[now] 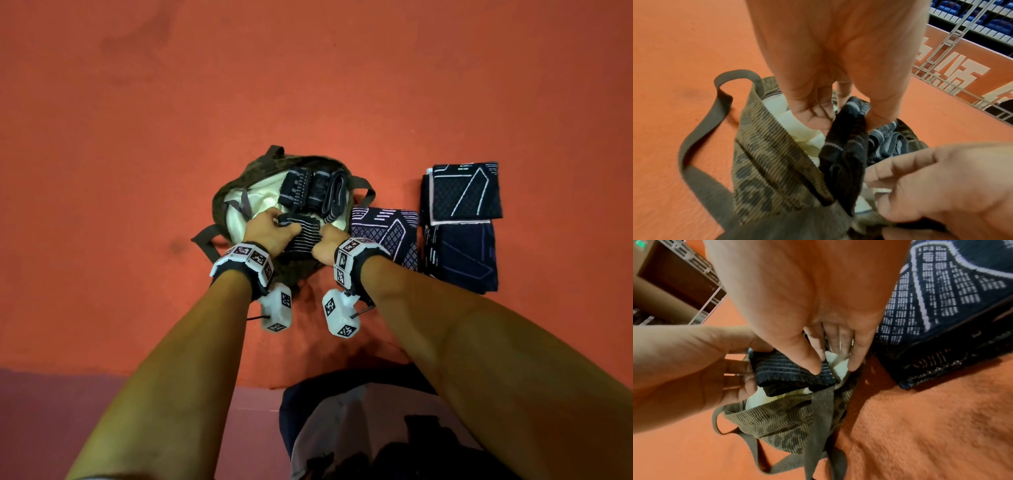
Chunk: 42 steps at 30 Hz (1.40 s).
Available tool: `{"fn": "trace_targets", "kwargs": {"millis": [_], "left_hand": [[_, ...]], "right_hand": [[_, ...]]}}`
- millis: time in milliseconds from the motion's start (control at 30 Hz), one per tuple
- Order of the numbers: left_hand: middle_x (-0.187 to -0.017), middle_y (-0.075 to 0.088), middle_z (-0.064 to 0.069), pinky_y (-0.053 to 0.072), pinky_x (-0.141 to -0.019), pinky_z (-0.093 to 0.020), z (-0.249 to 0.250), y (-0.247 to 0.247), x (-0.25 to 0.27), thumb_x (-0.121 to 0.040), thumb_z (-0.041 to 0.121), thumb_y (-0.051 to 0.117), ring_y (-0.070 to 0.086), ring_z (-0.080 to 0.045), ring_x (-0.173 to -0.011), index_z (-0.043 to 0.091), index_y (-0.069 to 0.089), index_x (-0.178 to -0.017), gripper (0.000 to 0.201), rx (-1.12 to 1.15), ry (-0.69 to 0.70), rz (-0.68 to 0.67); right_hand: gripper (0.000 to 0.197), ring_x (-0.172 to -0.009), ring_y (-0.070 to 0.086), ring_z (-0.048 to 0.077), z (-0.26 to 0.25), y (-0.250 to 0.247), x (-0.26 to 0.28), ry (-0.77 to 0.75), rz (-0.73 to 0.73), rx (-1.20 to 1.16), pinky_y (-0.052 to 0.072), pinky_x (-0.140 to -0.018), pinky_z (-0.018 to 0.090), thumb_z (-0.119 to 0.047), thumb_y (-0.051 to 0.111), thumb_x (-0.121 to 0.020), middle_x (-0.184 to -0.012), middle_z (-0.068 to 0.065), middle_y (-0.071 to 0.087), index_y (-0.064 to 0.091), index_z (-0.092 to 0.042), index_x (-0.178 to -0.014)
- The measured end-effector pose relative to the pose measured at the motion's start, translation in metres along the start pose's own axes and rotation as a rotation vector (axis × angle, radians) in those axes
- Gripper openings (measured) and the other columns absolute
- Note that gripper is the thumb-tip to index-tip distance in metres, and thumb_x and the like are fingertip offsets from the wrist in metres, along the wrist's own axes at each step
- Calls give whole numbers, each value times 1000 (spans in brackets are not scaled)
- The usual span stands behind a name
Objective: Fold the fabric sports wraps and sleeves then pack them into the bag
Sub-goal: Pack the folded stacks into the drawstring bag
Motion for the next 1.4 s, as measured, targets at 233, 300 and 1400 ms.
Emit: {"fn": "trace_targets", "kwargs": {"millis": [233,300,1400], "left_hand": [[-83,70,-1,52,-72,-27,1,10,-3,-81,32,74,68,-21,-82,19,60,-89,21,127,-42,-72],[-85,71,-1,57,-82,-34,2,17,-4,-77,34,76,70,-21,-86,20,60,-91,25,174,-62,-112],[-75,51,-3,44,-64,-30,-10,41,-7,-87,5,55,49,-20,-71,19,42,-87,19,419,-221,-233]], "right_hand": [[32,-96,60,29,-6,4,-11,-83,-11,77,47,-76,29,-9,52,-91,-114,14,63,60,-8,-121],[38,-103,60,30,-5,5,-14,-77,-2,44,50,-85,32,-12,52,-92,-118,13,62,54,-12,-130],[40,-126,53,36,0,23,-25,-7,-108,101,43,-98,36,-21,46,-102,-137,21,54,50,0,-136]]}}
Point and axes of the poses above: each hand's wrist, its own x-axis away from the middle knuckle, its own y-axis out of the palm, z = x × y, the point moved 5 cm from there along -x, towards the middle knuckle
